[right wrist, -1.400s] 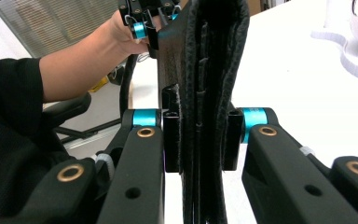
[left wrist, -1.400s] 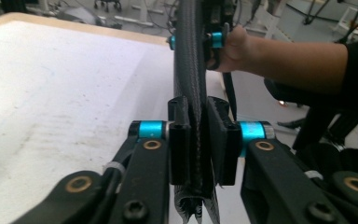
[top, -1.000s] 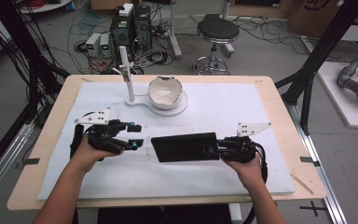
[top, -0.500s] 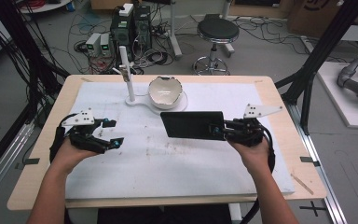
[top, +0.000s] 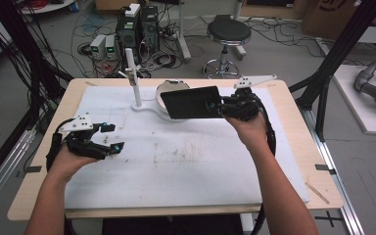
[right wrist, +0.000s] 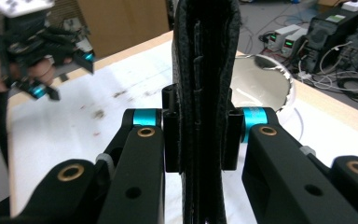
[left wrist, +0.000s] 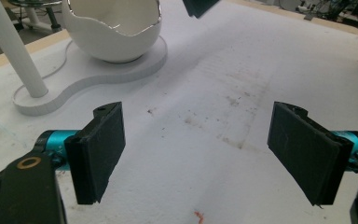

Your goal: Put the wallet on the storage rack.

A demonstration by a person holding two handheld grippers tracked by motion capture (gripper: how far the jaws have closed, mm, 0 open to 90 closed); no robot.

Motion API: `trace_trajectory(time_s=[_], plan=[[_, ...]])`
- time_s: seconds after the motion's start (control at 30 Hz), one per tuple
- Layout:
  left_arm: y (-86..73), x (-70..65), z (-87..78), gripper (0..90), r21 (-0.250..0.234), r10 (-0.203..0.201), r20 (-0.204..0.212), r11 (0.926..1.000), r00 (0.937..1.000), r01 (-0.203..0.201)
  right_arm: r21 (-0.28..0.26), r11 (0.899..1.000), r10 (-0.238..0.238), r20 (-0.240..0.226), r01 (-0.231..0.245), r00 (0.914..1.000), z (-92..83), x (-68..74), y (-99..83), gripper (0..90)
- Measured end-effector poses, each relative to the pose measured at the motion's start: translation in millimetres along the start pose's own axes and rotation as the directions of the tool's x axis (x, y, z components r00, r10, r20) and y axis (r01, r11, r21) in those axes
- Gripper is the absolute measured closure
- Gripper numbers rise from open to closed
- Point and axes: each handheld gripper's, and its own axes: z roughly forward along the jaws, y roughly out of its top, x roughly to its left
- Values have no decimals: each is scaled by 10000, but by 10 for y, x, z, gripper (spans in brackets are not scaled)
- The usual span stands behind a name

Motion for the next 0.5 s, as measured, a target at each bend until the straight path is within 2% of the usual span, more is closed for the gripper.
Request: trace_trajectory(time_s=[0.03,0.13,0.27,0.5], plan=[[-8,1,10,191,92,-26,-8,10000,10000,26,94,9999,39,129,-41,9999,54,-57,56,770],[-27,1,45,190,305,-9,-131,9995,9999,13,178,9998,72,301,-77,9995,107,-100,108,770],[-38,12,66,190,173,-172,-74,9997,9998,174,441,9989,132,513,-155,9986,212,-193,215,770],[-40,2,71,190,163,-136,-58,9998,9999,137,769,9965,265,831,-329,9962,425,-336,385,770]])
